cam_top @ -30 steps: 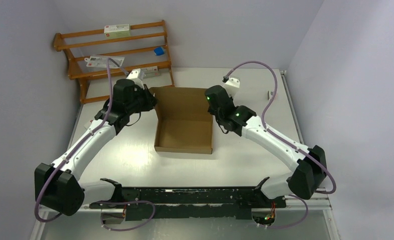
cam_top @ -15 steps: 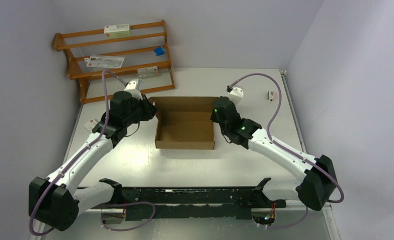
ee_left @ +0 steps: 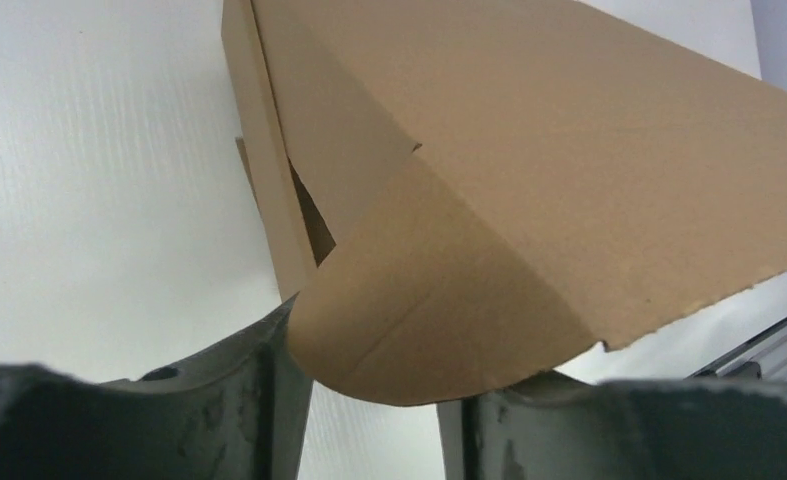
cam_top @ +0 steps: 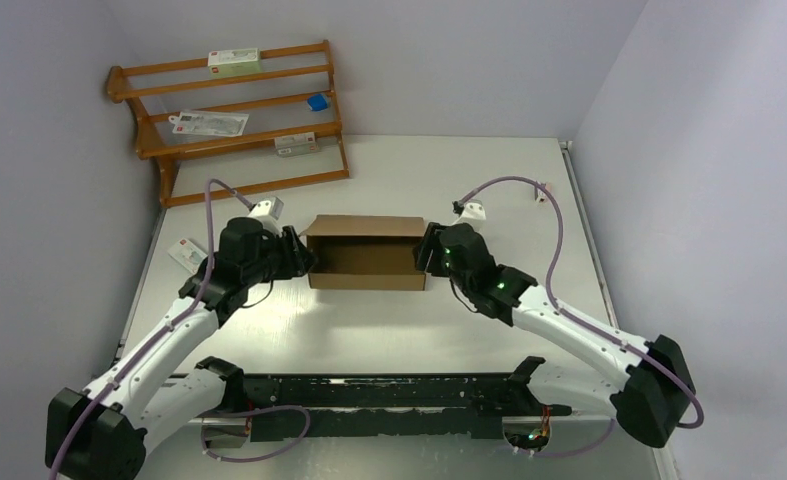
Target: Fold the paper box
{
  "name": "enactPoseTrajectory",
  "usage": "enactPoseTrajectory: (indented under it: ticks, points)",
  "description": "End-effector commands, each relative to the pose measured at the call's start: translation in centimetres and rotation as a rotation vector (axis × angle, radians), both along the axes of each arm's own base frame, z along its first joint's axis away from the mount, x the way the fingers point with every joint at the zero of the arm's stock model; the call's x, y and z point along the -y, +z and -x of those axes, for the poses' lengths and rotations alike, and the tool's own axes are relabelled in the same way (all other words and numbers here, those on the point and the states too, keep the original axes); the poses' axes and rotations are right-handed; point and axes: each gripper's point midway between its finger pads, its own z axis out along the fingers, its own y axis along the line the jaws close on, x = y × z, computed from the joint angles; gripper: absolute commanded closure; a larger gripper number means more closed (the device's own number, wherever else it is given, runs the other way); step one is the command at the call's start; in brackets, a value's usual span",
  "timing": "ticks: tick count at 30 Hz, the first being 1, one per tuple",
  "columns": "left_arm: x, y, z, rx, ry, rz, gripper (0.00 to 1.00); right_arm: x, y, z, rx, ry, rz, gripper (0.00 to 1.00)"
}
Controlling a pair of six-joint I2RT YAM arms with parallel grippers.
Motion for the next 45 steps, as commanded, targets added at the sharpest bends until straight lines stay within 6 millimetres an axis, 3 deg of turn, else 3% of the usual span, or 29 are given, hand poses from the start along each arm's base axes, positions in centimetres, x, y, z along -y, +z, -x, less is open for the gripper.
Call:
enactPoseTrajectory:
  ticks: [1, 11, 14, 19, 25, 30, 36, 45]
  points:
    - [0.3, 0.9, 1.3, 0.015, -0.032, 0.030, 0.47, -0.4, 2.2, 0.9, 0.068, 0.073, -0.048, 0.37]
    - [-2.2, 3.9, 3.7, 0.031, 0.010, -0.040, 0.18, 1.3, 4.6, 3.7, 0.088, 0.125, -0.070, 0.15]
    - [-3.0, 5.9, 4.4, 0.072, 0.027, -0.042, 0.14, 1.4, 5.9, 4.6, 0.104, 0.155, -0.090, 0.01]
    - [-4.3, 9.8, 4.5, 0.156, 0.084, -0.044, 0.09, 1.6, 9.1, 4.5, 0.147, 0.142, -0.131, 0.00]
    - [-5.0, 11.2, 1.4, 0.181, 0.163, -0.105, 0.10, 2.0, 10.7, 2.1, 0.136, 0.033, -0.073, 0.00]
    - [-4.1, 12.8, -1.7, 0.201, 0.164, -0.137, 0.11, 1.2, 9.3, -0.1, 0.086, 0.001, 0.019, 0.02]
    - [-2.3, 10.1, -3.9, 0.104, 0.081, -0.191, 0.17, 0.6, 7.3, -1.9, 0.033, 0.013, 0.056, 0.04]
    - [-1.1, 4.0, -1.7, -0.028, -0.009, -0.174, 0.21, 0.4, 1.5, 0.4, -0.093, 0.086, 0.075, 0.07]
